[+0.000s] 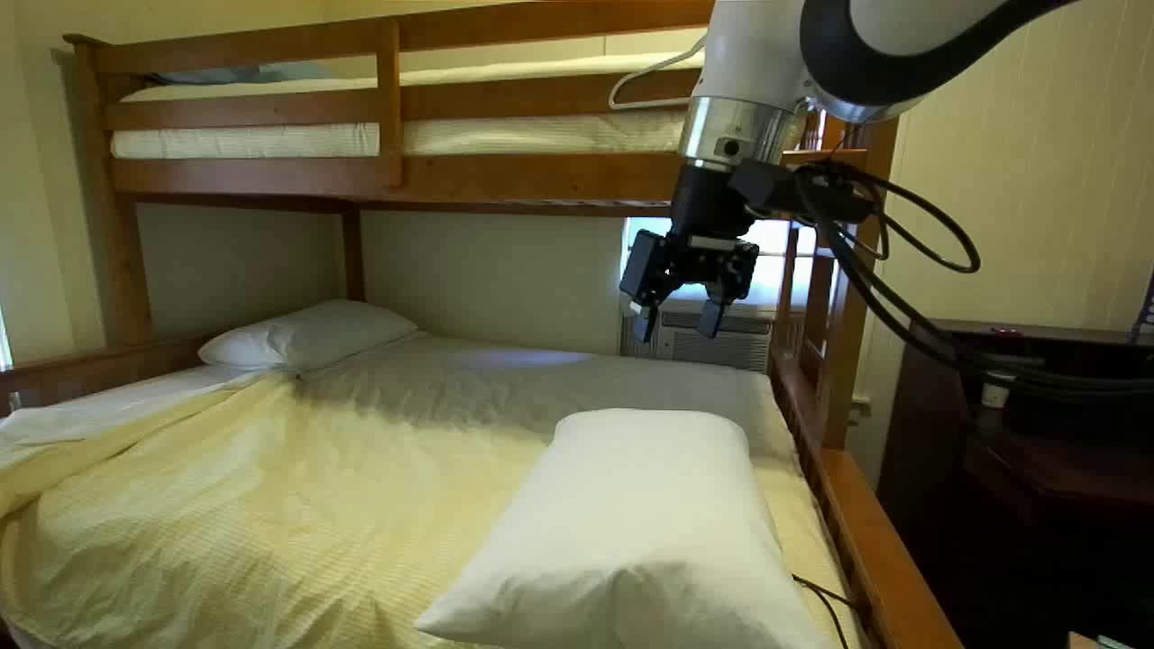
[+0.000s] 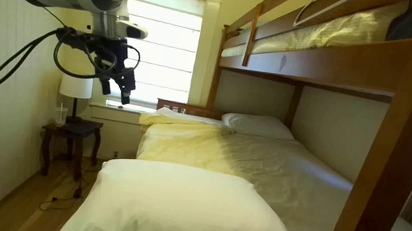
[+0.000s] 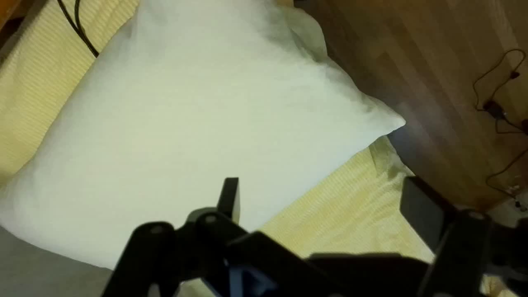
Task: Move the pillow to the left
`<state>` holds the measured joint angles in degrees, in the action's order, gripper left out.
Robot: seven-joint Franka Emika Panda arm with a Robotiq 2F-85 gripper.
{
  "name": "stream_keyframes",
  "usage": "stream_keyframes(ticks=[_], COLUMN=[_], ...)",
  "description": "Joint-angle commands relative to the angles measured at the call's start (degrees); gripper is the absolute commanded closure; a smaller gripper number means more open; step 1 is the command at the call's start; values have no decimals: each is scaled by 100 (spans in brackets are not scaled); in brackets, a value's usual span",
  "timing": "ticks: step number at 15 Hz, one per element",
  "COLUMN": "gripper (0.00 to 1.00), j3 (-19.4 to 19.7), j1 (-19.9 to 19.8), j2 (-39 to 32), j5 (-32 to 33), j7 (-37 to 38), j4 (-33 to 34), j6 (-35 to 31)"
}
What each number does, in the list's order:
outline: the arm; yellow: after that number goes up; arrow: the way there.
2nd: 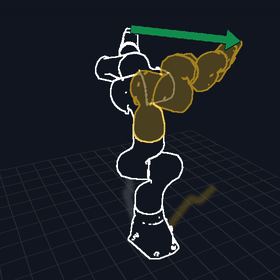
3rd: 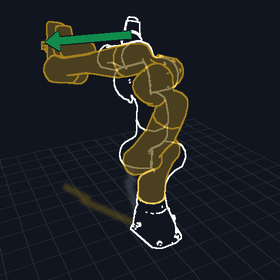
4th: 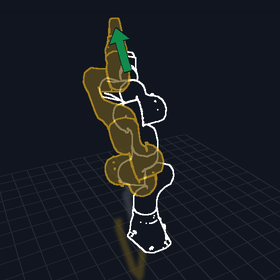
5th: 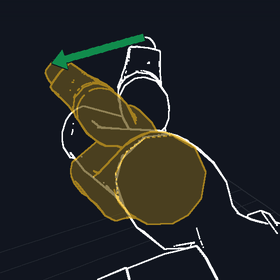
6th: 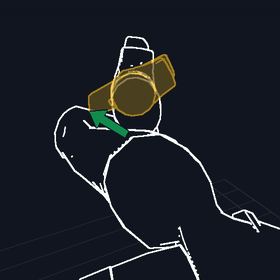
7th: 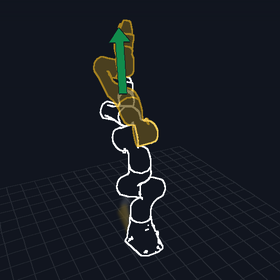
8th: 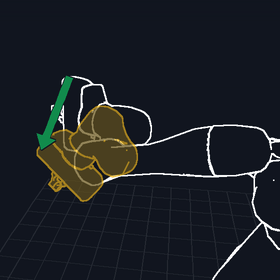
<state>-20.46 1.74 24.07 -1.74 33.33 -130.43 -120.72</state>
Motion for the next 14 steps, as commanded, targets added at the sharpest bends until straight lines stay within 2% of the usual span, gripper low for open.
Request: stream_keyframes(ticks=[1, 9, 14], gripper=[0, 0, 0], j3=[126, 126, 194], j1=[146, 146, -195], j2=[-24, -24, -996], j5=[73, 73, 297], j7=[54, 54, 671], j4=[8, 8, 823], j6=[8, 8, -189])
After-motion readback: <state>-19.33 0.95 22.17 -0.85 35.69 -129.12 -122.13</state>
